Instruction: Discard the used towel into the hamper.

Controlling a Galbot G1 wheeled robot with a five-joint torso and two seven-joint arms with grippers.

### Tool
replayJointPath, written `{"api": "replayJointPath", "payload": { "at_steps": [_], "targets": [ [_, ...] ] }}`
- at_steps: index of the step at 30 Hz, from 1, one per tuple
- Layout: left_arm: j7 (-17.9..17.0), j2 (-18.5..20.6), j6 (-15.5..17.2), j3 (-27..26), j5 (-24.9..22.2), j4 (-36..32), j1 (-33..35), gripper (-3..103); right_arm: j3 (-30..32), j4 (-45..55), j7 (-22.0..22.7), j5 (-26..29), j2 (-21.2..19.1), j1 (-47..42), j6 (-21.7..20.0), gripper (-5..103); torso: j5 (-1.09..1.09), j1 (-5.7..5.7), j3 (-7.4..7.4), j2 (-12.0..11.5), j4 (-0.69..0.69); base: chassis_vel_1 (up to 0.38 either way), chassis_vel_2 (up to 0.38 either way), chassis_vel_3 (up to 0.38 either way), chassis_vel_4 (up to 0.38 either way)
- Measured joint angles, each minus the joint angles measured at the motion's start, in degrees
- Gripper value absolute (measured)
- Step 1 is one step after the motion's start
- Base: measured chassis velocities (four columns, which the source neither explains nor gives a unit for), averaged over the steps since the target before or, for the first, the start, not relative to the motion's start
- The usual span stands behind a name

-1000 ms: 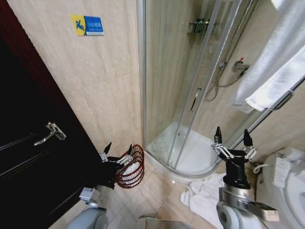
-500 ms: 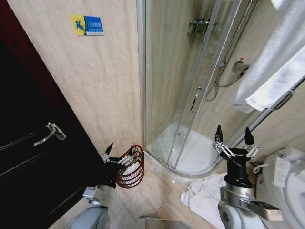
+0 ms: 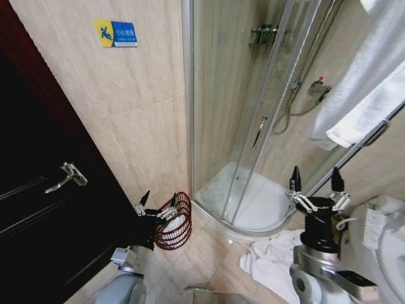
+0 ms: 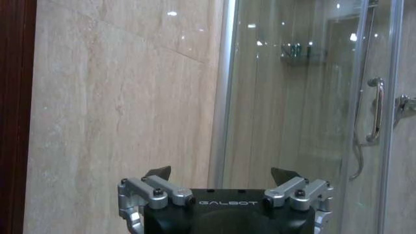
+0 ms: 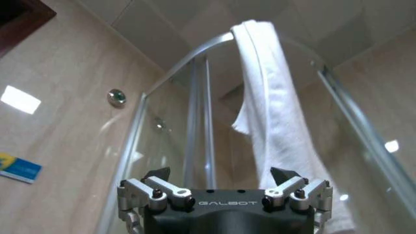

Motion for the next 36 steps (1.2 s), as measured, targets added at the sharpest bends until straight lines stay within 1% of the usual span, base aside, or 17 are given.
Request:
{"api": "replayJointPath", "payload": {
  "at_steps": [4,9,13,14,18,19,20,22,23,25,27,28,29,31,33,35,36],
  "targets": [
    [0.0,0.0,0.0,0.0,0.0,0.0,0.0,100,1.2,1.2,0.8,-0.5,-0.3,0.0,-0.2,100,0.01,0.0,0.0,0.0,0.0,0.0,0.0,0.0,0.0],
    [0.0,0.0,0.0,0.0,0.0,0.0,0.0,100,3.4,3.4,1.9,-0.6,-1.4,0.9,-2.1,100,0.0,0.0,0.0,0.0,-0.01,0.0,0.0,0.0,0.0],
    [0.0,0.0,0.0,0.0,0.0,0.0,0.0,100,7.5,4.5,3.1,2.1,-3.8,3.0,-5.1,100,0.01,0.0,0.0,0.0,0.0,0.0,0.0,0.0,0.0],
    [0.0,0.0,0.0,0.0,0.0,0.0,0.0,100,7.5,4.5,3.1,2.1,-3.8,3.0,-5.1,100,0.01,0.0,0.0,0.0,0.0,0.0,0.0,0.0,0.0],
    [0.0,0.0,0.0,0.0,-0.1,0.0,0.0,100,11.6,5.6,4.0,5.7,-5.4,4.7,-7.9,100,0.01,0.0,0.0,0.0,0.0,0.0,0.0,0.0,0.0],
    [0.0,0.0,0.0,0.0,-0.1,0.0,0.0,100,11.6,5.6,4.0,5.7,-5.4,4.7,-7.9,100,0.01,0.0,0.0,0.0,0.0,0.0,0.0,0.0,0.0],
    [0.0,0.0,0.0,0.0,-0.1,0.0,0.0,100,12.9,6.1,4.0,7.2,-5.9,5.1,-9.1,100,0.01,0.0,0.0,0.0,-0.01,0.0,0.0,0.0,0.0],
    [0.0,0.0,0.0,0.0,-0.1,0.0,0.0,100,17.1,6.9,3.8,11.6,-8.4,6.7,-13.1,100,0.01,0.0,0.0,0.0,0.0,0.0,0.0,0.0,0.0],
    [0.0,0.0,0.0,0.0,-0.1,0.0,0.0,100,17.1,6.9,3.8,11.6,-8.4,6.7,-13.1,100,0.01,0.0,0.0,0.0,0.0,0.0,0.0,0.0,0.0],
    [0.0,0.0,0.0,0.0,-0.1,0.0,0.0,100,21.7,7.1,3.6,15.7,-11.7,8.4,-16.7,100,0.01,0.0,0.0,0.0,0.0,0.0,0.0,0.0,0.0],
    [0.0,0.0,0.0,0.0,-0.1,0.0,0.0,100,26.9,6.6,3.5,19.4,-15.1,9.7,-19.3,100,-0.01,0.0,0.0,0.0,0.0,0.0,0.0,0.0,0.0],
    [0.0,0.0,0.0,0.0,-0.1,0.0,0.0,100,26.9,6.6,3.5,19.4,-15.1,9.7,-19.3,100,-0.01,0.0,0.0,0.0,0.0,0.0,0.0,0.0,0.0],
    [0.0,0.0,0.0,0.0,-0.1,0.0,0.0,100,28.6,6.1,3.5,20.6,-16.1,10.1,-20.0,100,0.0,0.0,0.0,0.0,-0.01,0.0,0.0,0.0,0.0],
    [0.0,0.0,0.0,0.0,-0.1,0.0,0.0,100,30.6,5.5,3.4,22.0,-17.0,10.4,-20.8,100,0.01,0.0,0.0,0.0,-0.01,0.0,0.0,0.0,0.0],
    [0.0,0.0,0.0,0.0,-0.1,0.0,0.0,100,30.9,5.5,3.2,22.4,-16.9,10.3,-21.0,100,0.01,0.0,0.0,0.0,0.0,0.0,0.0,0.0,0.0],
    [0.0,0.0,0.0,0.0,-0.1,0.0,0.0,100,29.7,6.4,2.6,22.2,-15.6,9.7,-21.0,100,0.0,0.0,0.0,0.0,-0.01,0.0,0.0,0.0,0.0],
    [0.0,0.0,0.0,0.0,-0.1,0.0,0.0,100,29.7,6.4,2.6,22.2,-15.6,9.7,-21.0,100,0.0,0.0,0.0,0.0,-0.01,0.0,0.0,0.0,0.0]
  ]
}}
